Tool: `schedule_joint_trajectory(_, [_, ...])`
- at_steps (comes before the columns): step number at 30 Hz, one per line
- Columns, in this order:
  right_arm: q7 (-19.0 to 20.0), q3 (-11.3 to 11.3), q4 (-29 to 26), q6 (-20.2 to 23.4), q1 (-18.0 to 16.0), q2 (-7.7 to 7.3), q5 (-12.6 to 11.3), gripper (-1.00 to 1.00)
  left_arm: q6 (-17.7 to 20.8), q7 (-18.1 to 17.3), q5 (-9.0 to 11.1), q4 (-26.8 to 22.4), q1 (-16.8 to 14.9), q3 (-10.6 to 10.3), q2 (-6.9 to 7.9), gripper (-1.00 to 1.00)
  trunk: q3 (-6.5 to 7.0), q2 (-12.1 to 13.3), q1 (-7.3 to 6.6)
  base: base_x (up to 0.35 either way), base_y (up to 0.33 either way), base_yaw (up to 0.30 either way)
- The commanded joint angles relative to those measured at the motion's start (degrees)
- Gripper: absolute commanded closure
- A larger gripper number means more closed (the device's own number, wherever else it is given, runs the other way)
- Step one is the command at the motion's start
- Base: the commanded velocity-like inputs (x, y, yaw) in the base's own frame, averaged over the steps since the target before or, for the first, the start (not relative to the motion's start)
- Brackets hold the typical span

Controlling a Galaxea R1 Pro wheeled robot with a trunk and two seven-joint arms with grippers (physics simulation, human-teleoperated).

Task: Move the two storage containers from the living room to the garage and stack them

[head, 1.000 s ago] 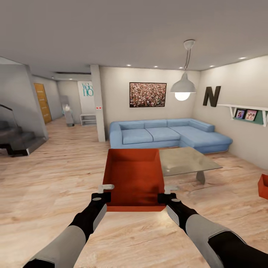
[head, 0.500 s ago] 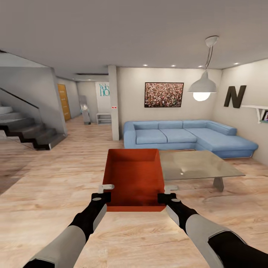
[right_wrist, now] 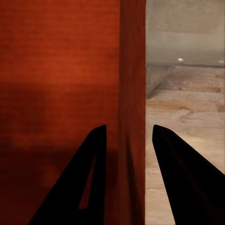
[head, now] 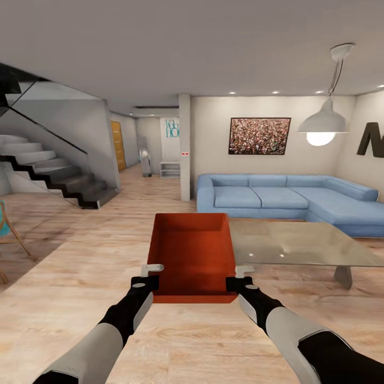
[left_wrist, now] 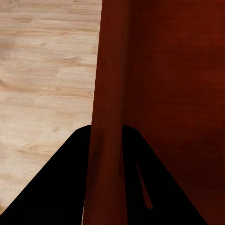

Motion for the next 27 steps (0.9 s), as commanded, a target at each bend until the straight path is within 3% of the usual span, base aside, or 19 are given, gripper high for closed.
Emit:
schedule_joint_trajectory(1, [-0.47,-1.23,0.61,-0.13,0.00,-0.35,-0.68,1.00,-0.06,5.42,-1.11,-0.24,-0.05,0.08,0.10,1.00,-0.02,-0.05,0.02,0.000,0.000,0.271])
schedule_joint_trajectory(27, [-0.47,-1.23,0.61,-0.14,0.00,-0.33,-0.70,1.00,-0.06,5.44,-1.11,-0.19,-0.06,0.08,0.10,1.00,-0.02,-0.05,0.02,0.000,0.000,0.271])
